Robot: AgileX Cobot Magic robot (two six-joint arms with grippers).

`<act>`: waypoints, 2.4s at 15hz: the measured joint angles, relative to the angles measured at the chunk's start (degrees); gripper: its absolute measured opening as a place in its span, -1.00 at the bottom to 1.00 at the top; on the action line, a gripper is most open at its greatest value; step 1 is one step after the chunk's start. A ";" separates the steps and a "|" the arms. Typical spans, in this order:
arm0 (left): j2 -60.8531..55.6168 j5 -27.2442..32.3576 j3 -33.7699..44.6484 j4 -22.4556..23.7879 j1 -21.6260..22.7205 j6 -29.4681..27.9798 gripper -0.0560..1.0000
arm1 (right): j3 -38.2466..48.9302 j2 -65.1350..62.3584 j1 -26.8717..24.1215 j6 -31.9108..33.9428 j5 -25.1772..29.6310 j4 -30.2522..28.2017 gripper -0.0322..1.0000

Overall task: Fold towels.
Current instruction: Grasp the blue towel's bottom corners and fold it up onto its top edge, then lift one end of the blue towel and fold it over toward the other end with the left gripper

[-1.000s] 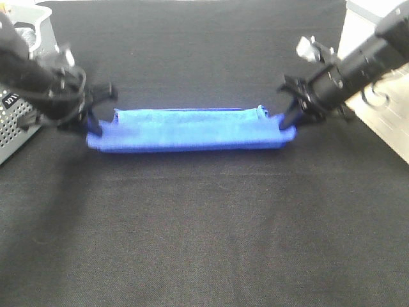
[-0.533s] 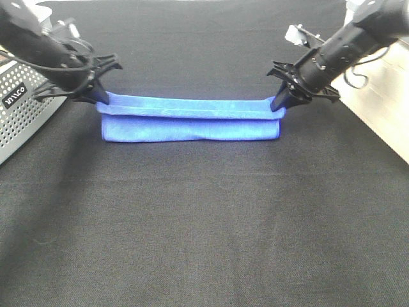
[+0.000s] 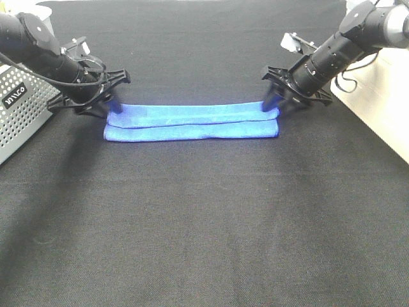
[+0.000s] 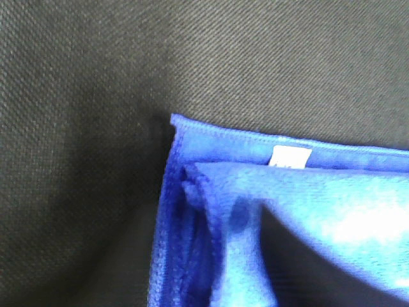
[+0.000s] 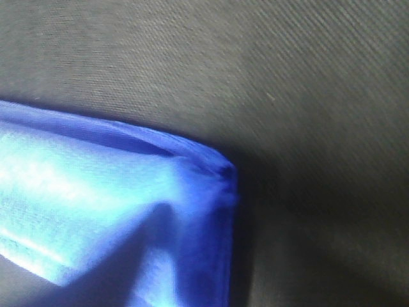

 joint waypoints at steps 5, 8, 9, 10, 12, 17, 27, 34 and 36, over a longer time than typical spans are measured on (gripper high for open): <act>-1.38 2.18 -0.17 2.23 0.34 0.00 0.41 | -0.17 -3.95 0.00 1.26 5.79 -6.42 0.79; 1.83 3.27 -0.17 0.80 0.29 0.00 0.42 | -0.17 -3.95 0.00 1.78 6.59 -7.62 0.79; 2.06 3.27 -0.17 0.46 0.29 0.00 0.42 | -0.17 -3.95 0.00 1.78 6.65 -7.62 0.79; 2.64 2.69 -0.17 -1.49 0.00 1.49 0.42 | -0.17 -3.95 0.00 1.83 6.70 -7.62 0.79; 3.38 1.49 -0.86 -3.78 -0.86 2.23 0.42 | -0.17 -3.95 0.00 1.83 6.82 -7.62 0.79; 4.87 0.23 -1.55 -5.67 -1.72 2.23 -0.65 | -0.17 -3.95 0.00 2.01 6.99 -7.62 0.79; -5.10 19.25 -7.39 25.15 -2.46 -14.73 -0.77 | -0.17 -3.95 0.00 2.52 9.80 -7.62 0.79; -5.84 23.38 -16.10 20.11 -14.27 -21.66 -0.77 | -0.17 -3.95 0.00 3.50 11.17 -7.62 0.79; -3.15 19.54 -16.16 17.93 -16.62 -23.84 -0.77 | -0.17 -3.95 0.00 3.50 11.23 -7.62 0.79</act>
